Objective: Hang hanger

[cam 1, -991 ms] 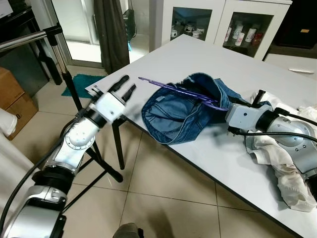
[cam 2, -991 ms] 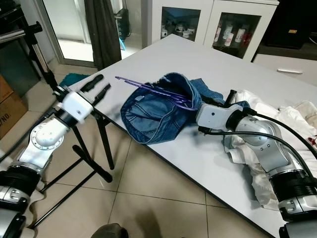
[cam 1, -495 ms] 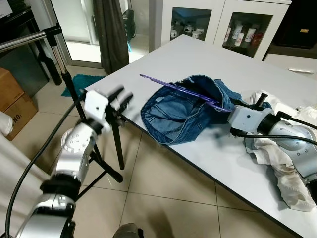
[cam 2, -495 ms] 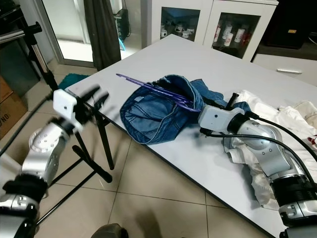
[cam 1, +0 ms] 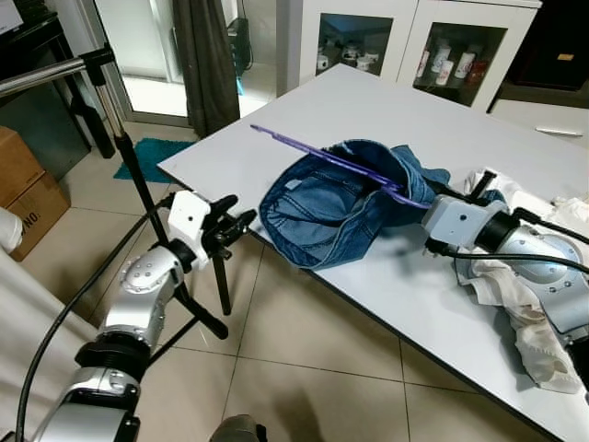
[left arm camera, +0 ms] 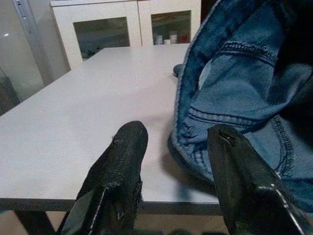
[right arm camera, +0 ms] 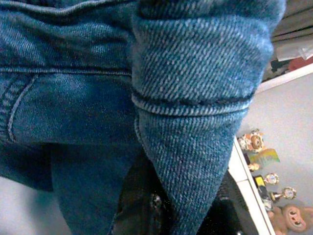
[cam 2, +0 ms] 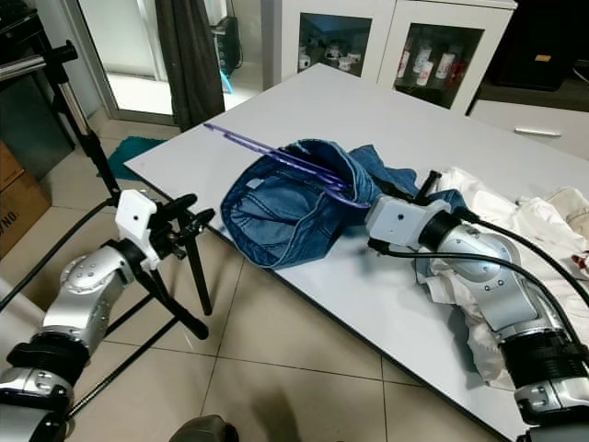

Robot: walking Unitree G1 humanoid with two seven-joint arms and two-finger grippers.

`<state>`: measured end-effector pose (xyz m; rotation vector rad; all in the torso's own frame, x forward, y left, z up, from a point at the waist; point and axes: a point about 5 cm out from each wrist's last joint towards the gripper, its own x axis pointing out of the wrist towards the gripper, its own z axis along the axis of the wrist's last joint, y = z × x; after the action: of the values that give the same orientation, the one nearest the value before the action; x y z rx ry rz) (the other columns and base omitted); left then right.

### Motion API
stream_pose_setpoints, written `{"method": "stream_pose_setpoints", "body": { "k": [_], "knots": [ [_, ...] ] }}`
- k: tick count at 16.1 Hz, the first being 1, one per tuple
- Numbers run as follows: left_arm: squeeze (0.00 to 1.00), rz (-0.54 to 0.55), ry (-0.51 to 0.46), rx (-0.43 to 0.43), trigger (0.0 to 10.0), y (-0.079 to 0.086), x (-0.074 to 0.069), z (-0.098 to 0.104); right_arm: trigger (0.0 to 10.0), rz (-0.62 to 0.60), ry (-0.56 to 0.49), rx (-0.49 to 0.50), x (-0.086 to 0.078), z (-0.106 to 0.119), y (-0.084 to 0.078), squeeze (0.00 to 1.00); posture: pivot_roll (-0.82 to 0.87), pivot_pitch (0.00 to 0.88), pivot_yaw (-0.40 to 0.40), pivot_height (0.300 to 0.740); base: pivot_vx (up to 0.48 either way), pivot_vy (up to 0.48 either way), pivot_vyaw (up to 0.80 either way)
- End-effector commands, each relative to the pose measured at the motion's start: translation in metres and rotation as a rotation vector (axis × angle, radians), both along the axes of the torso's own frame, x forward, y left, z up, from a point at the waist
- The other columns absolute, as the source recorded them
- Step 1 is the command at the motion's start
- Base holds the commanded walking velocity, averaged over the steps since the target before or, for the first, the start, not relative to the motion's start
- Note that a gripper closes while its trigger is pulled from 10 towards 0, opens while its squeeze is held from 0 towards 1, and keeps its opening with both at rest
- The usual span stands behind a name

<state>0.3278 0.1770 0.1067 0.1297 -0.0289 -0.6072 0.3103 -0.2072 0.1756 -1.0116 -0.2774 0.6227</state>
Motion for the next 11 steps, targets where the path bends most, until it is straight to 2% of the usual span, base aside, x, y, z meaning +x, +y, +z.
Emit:
{"method": "stream_pose_setpoints", "body": {
  "k": [1,5,8,10,11],
  "knots": [
    [0.00,-0.024,0.016,-0.016,10.0,-0.003,0.000,-0.001,0.0,0.017,-0.054,0.028,-0.002,0.011,0.002,0.00,0.19,0.000,-0.001,0.740,0.000,0.000,0.00],
    [0.00,-0.049,0.094,-0.013,10.0,-0.012,0.003,-0.010,0.0,0.042,-0.084,0.060,-0.004,0.016,0.005,0.00,0.18,0.000,0.003,0.740,0.000,0.000,0.00],
    [0.00,-0.018,0.195,0.055,10.0,-0.014,0.006,-0.023,0.0,0.059,-0.112,0.093,-0.011,0.021,0.003,0.00,0.18,0.000,0.007,0.740,0.000,0.000,0.00],
    [0.00,0.003,0.200,0.058,10.0,-0.012,0.009,-0.023,0.0,0.070,-0.119,0.110,-0.013,0.021,0.003,0.00,0.18,0.000,0.012,0.740,0.000,0.000,0.00],
    [0.00,0.007,0.188,0.046,9.6,-0.012,0.010,-0.021,0.0,0.072,-0.121,0.115,-0.014,0.021,0.002,0.00,0.18,0.000,0.012,0.740,0.000,0.000,0.00]
  ]
}}
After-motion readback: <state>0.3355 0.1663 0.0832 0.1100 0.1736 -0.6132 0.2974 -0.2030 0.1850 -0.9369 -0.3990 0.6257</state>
